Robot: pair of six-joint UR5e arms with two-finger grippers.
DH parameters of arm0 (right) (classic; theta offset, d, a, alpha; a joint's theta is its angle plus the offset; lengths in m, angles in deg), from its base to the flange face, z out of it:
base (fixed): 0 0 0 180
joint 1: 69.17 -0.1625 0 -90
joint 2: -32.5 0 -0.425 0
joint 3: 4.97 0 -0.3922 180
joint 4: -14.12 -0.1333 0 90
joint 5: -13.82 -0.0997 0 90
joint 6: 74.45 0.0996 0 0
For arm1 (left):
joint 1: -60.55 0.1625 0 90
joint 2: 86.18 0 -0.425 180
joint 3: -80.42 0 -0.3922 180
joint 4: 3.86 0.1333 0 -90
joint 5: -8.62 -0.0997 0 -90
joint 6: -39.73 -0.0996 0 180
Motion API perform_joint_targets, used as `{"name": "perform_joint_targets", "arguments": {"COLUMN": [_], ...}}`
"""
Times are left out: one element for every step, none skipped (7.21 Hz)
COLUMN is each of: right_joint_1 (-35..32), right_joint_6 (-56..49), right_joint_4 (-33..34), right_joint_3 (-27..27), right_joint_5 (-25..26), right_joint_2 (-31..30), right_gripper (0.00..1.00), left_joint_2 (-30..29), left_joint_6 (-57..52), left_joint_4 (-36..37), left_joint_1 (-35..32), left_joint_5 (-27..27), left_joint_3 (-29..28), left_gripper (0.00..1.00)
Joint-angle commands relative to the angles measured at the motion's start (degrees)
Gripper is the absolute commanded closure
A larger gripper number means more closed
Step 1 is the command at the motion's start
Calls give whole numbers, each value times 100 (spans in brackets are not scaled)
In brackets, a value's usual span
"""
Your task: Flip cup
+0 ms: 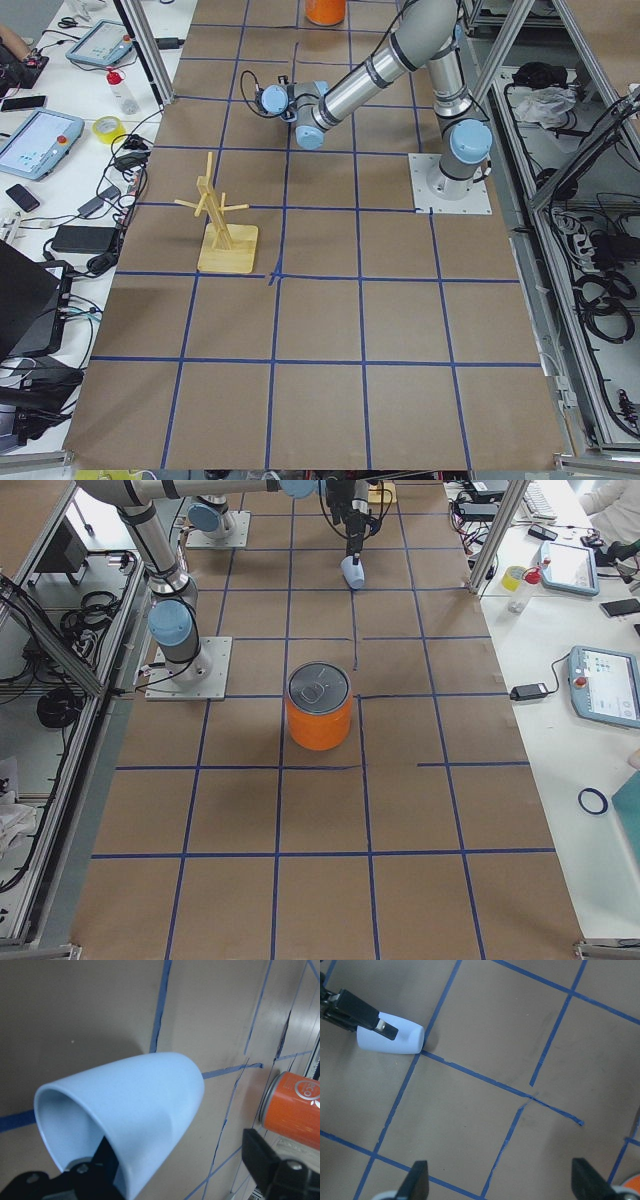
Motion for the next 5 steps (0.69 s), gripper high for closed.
{"name": "perform_joint_targets", "arguments": {"right_joint_1": [245,246,263,263,289], "right_joint_6": [769,862,932,951,942], "right_joint_4": [-327,-608,-663,-611,-689], "right_joint_3": [0,0,0,0,0], "right_joint_5": [93,84,145,119,206], "right_joint_2": [-127,-223,-233,-233,-277], "right_gripper": [0,0,0,0,0], "left_joint_2": [72,125,186,248,240], "left_joint_6": [154,643,1065,1191,1305], "left_joint_4": [100,214,397,286,-228], "left_joint_1": [-1,-1,-1,-62,-167], "left_joint_5": [-97,-263,-360,-1362,-2068], "left_joint_3": [-63,-177,-491,-1077,-1675], "left_gripper": [100,100,100,100,100]}}
